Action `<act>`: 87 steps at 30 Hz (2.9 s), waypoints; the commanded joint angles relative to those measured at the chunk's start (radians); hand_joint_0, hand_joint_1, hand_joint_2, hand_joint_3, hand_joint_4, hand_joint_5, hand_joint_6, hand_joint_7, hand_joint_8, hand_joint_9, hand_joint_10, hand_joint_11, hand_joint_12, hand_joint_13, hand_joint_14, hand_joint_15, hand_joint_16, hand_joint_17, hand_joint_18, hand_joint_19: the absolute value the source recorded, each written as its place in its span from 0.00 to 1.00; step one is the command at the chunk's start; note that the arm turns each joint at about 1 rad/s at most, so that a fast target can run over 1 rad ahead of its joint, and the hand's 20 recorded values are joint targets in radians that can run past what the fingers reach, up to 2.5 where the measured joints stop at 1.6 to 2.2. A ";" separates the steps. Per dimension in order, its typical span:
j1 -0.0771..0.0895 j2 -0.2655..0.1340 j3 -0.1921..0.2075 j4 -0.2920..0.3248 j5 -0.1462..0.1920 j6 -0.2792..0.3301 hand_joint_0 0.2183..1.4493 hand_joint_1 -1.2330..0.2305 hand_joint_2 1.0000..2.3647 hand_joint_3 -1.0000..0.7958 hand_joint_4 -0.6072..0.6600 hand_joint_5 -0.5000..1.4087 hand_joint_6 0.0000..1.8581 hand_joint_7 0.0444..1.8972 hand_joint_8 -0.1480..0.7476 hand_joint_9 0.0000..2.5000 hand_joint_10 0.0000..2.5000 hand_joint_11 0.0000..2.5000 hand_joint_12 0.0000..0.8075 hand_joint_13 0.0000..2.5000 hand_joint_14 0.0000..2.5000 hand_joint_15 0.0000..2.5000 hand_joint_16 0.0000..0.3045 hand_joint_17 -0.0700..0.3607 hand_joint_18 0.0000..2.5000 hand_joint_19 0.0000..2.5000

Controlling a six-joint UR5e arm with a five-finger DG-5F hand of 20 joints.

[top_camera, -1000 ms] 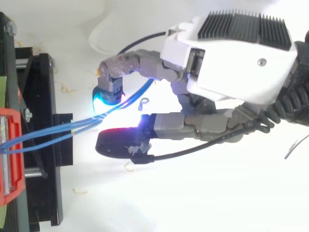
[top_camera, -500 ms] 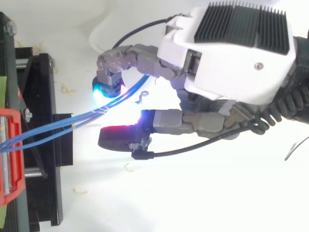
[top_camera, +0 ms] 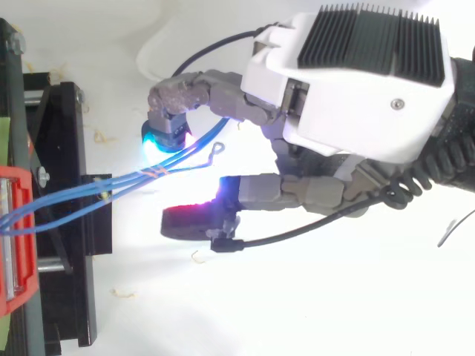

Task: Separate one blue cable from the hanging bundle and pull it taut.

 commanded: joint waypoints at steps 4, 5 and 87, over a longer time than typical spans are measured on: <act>0.001 0.000 0.000 0.000 0.001 0.002 0.20 0.50 0.00 0.28 0.69 0.31 0.27 0.60 0.28 1.00 0.01 0.73 0.47 0.90 0.00 0.68 0.18 0.45 0.64 0.32; 0.001 0.000 0.000 0.000 0.001 0.002 0.19 0.52 0.00 0.28 0.68 0.31 0.27 0.60 0.29 1.00 0.01 0.72 0.49 0.91 0.00 0.68 0.18 0.45 0.64 0.31; 0.005 0.000 0.000 0.114 0.069 -0.080 0.19 0.46 0.00 0.33 0.65 0.33 0.27 0.64 0.35 1.00 0.02 0.60 0.59 0.87 0.01 0.46 0.25 0.55 0.66 0.25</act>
